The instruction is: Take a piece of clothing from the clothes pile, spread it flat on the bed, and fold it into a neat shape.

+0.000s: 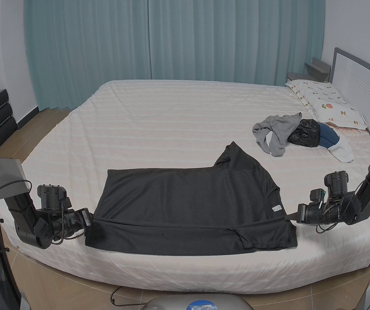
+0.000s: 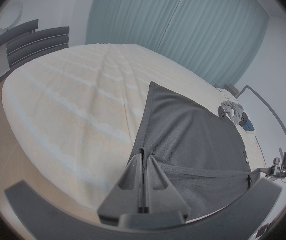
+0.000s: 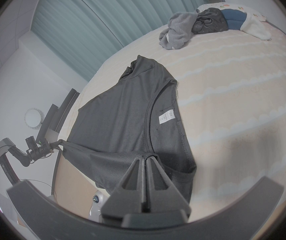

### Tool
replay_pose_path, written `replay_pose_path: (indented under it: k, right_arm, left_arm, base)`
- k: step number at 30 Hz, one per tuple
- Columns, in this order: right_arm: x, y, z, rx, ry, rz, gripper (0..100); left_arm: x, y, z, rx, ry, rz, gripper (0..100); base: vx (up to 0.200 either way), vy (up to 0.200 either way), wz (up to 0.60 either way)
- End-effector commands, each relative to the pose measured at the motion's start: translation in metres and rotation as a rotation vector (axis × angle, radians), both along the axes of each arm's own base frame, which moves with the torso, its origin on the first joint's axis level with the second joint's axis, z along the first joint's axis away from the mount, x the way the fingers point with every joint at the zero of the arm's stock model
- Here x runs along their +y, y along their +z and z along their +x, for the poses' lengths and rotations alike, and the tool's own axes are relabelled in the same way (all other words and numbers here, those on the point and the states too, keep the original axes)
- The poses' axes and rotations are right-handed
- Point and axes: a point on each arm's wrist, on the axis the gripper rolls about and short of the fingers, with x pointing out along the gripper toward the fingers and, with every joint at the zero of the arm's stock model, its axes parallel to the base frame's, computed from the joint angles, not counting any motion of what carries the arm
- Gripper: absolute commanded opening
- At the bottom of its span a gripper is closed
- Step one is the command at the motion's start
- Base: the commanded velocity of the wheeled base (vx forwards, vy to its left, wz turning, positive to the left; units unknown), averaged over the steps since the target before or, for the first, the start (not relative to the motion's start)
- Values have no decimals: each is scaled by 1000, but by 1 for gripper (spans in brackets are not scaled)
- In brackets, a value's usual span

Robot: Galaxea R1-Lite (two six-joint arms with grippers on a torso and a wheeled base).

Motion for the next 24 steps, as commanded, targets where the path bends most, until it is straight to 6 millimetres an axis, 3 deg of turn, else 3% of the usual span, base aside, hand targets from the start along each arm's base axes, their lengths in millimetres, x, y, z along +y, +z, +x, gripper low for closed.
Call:
replay_pose_path:
  k: [1,6,7,8,16,24]
  right_arm:
    - [0,-10,4,22,1,2,0]
    - [-1,-11,4,27,2,8,0]
    - [-1,-14,4,32,1,11,0]
    - [-2,-15,5,36,-2,12,100]
    - [-2,-12,6,56,-38,93,100]
    - [-2,-14,-2,65,-77,154,100]
  left_arm:
    - [0,-9,8,13,21,-23,0]
    - [-3,-12,14,28,46,-60,0]
    - [-4,-12,14,33,45,-61,100]
    - [-4,-13,14,36,44,-63,100]
    - [-2,-10,15,33,85,-106,100]
    - [20,3,12,-3,162,-141,100]
  base:
    - [0,0,0]
    - [0,0,0]
    - [0,0,0]
    - [0,0,0]
    - [0,0,0]
    - [0,0,0]
